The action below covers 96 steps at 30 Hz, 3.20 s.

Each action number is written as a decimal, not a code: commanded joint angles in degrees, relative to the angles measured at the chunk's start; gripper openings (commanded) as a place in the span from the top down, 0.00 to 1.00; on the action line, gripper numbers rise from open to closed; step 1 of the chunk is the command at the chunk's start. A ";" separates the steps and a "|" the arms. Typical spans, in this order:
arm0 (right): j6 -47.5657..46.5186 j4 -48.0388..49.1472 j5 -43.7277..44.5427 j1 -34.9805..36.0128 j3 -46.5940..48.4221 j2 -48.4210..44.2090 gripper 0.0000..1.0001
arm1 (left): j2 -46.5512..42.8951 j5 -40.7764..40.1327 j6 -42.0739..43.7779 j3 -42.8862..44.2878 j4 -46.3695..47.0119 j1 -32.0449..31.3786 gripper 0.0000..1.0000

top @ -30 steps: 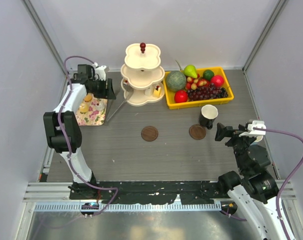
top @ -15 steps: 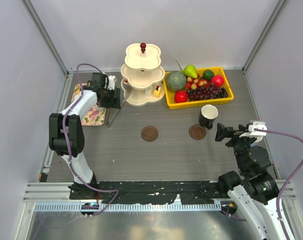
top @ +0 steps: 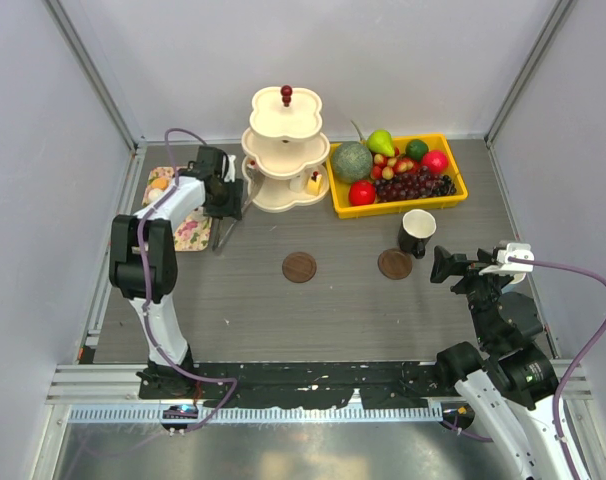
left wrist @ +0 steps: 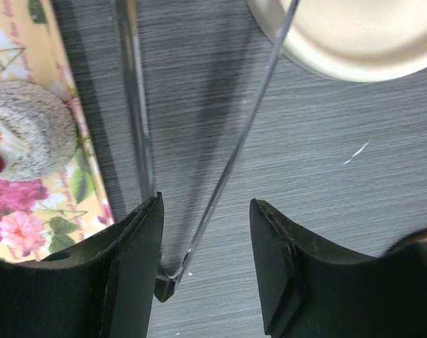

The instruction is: Serve the afternoon tea

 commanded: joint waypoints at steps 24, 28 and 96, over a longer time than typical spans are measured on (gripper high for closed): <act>-0.72 2.60 -0.03 -0.01 0.39 0.56 0.04 | 2.90 -0.06 -6.69 1.27 -5.66 -4.54 0.80; -0.63 2.60 0.06 -0.01 0.30 0.30 0.04 | 0.53 0.29 -6.77 -2.68 -4.87 -5.51 0.87; 49.82 64.47 -42.83 -0.01 -11.13 51.89 0.53 | -22.68 11.02 -10.11 -5.24 -1.35 -44.09 0.96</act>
